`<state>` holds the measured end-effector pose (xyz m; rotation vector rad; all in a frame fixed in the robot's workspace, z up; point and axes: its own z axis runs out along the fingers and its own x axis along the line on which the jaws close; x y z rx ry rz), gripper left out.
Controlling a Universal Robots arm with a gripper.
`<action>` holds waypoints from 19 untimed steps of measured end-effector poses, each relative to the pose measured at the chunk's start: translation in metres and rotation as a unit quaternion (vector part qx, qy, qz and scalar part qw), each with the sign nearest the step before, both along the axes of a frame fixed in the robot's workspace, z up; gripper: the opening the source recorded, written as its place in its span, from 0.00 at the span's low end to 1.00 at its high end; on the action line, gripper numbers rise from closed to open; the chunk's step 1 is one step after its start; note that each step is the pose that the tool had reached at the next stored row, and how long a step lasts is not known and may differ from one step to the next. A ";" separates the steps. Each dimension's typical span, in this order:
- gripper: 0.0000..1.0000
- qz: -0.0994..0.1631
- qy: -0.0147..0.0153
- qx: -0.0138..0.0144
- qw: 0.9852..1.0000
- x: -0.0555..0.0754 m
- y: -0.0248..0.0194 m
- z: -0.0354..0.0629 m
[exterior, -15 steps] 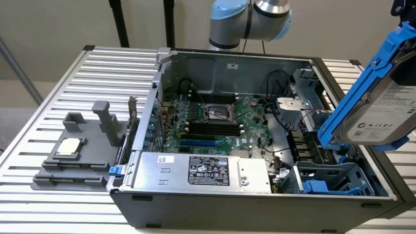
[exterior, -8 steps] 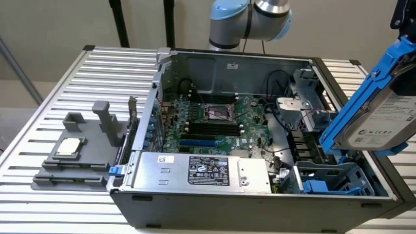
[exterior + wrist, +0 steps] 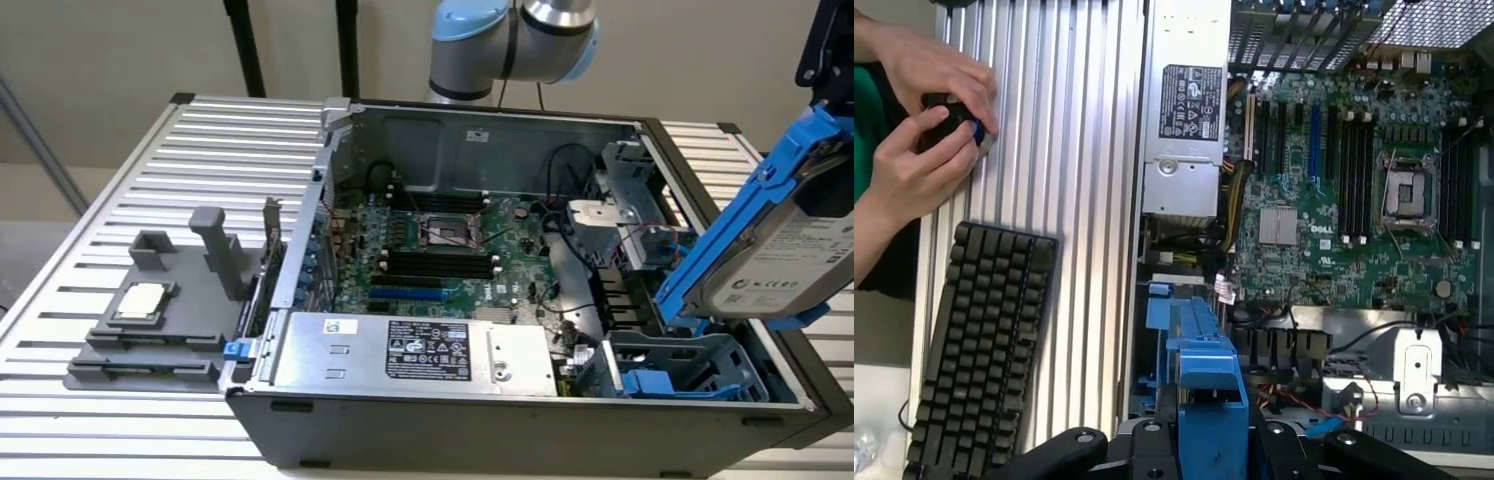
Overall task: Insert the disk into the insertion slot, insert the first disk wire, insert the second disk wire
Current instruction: 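Insert the disk into the insertion slot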
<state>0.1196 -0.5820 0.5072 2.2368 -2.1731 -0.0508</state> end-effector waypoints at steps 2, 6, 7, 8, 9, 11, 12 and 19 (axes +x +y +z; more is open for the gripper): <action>0.32 -0.002 0.000 0.003 1.000 0.000 0.0000 -0.0030; 0.32 -0.011 0.000 0.011 1.000 0.001 -0.0002 -0.0074; 0.32 -0.014 0.000 0.014 1.000 0.001 -0.0005 -0.0085; 0.32 -0.016 0.000 0.015 1.000 0.001 -0.0010 -0.0097; 0.32 -0.018 0.000 0.016 1.000 0.001 -0.0019 -0.0113; 0.32 -0.023 0.000 0.016 1.000 0.001 -0.0040 -0.0147; 0.32 -0.024 0.000 0.016 1.000 0.001 -0.0052 -0.0165; 0.32 -0.025 0.000 0.016 1.000 0.000 -0.0111 -0.0250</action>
